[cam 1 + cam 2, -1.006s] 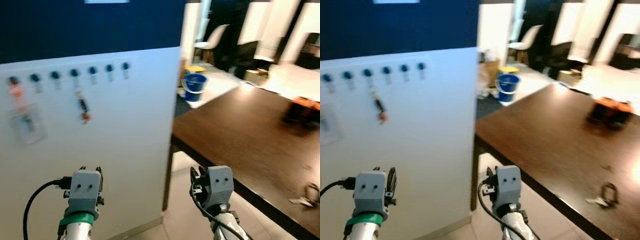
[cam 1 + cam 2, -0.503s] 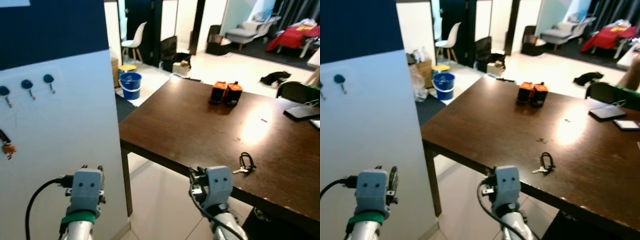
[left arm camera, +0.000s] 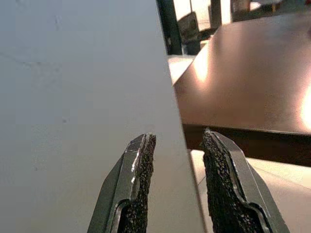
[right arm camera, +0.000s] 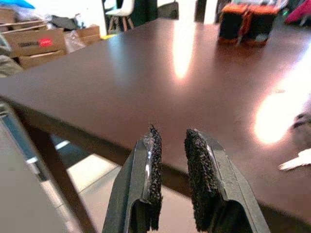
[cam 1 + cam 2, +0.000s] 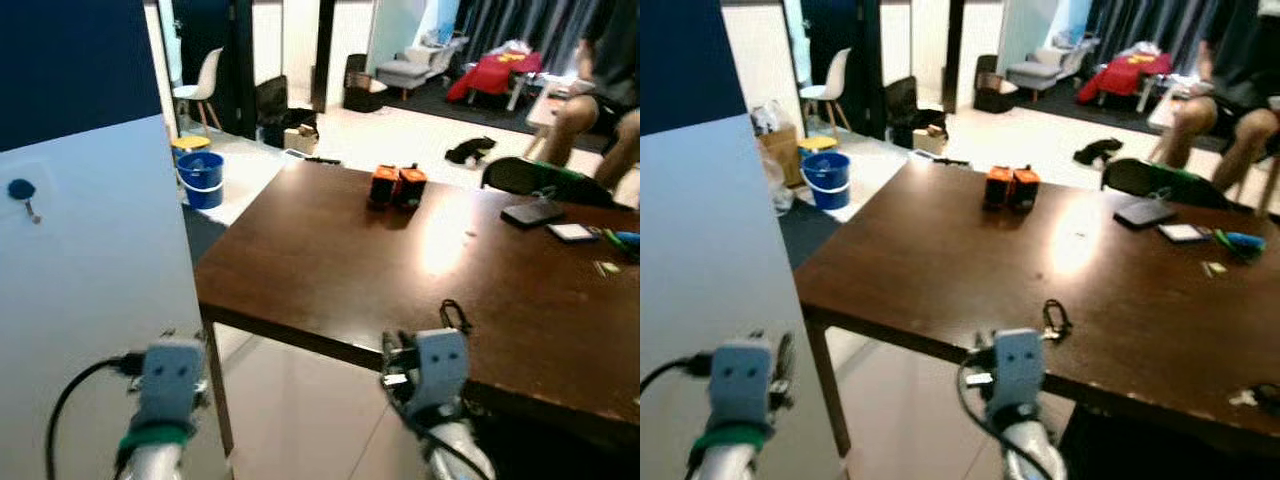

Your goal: Hang keys on a hook

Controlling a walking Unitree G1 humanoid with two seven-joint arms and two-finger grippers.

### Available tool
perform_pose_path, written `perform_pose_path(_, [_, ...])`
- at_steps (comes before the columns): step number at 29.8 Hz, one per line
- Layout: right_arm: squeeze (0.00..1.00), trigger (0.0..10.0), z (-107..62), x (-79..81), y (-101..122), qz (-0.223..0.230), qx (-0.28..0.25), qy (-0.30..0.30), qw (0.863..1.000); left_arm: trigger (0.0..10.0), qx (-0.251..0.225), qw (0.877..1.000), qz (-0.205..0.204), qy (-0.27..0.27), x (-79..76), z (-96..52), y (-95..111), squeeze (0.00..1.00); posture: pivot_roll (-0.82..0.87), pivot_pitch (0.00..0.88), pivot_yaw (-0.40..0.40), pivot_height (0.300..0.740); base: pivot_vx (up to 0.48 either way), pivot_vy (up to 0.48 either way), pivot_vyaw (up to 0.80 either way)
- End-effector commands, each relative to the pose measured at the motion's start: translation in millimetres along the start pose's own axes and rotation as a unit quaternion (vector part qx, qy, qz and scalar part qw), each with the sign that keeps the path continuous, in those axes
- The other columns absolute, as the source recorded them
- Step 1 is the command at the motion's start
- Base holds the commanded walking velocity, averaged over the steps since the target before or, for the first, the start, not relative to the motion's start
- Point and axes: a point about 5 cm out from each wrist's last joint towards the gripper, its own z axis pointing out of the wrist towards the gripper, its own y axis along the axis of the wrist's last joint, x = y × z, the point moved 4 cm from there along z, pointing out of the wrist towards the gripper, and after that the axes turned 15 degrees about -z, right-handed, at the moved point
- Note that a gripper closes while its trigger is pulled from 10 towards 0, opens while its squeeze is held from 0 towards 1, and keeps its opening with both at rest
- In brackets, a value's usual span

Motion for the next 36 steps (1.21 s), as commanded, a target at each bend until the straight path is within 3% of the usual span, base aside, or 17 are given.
perform_pose_path(1, [0.0, 10.0, -1.9, -3.2, -6.9, -0.002, 0.013, -0.004, 1.0, 10.0, 0.008, 1.0, -0.003, 0.0, -1.4, -0.5, -3.5, 0.0, -0.15, 0.0, 0.109, 0.74, 0.0, 0.0, -0.8])
perform_pose_path(26, [0.0, 10.0, 9.3, 3.8, 1.7, 0.007, 0.011, -0.005, 1.0, 10.0, 0.015, 1.0, -0.005, -0.009, 5.0, 12.4, 0.0, 0.0, -0.14, 0.079, 0.119, 0.74, 0.0, 0.0, -0.8])
perform_pose_path(36, [0.0, 10.0, 9.1, 2.7, 3.5, 0.01, 0.01, -0.004, 1.0, 10.0, 0.014, 1.0, -0.009, -0.009, 4.6, 12.1, 3.0, 0.0, -0.14, 0.109, 0.118, 0.74, 0.0, 0.0, 0.0])
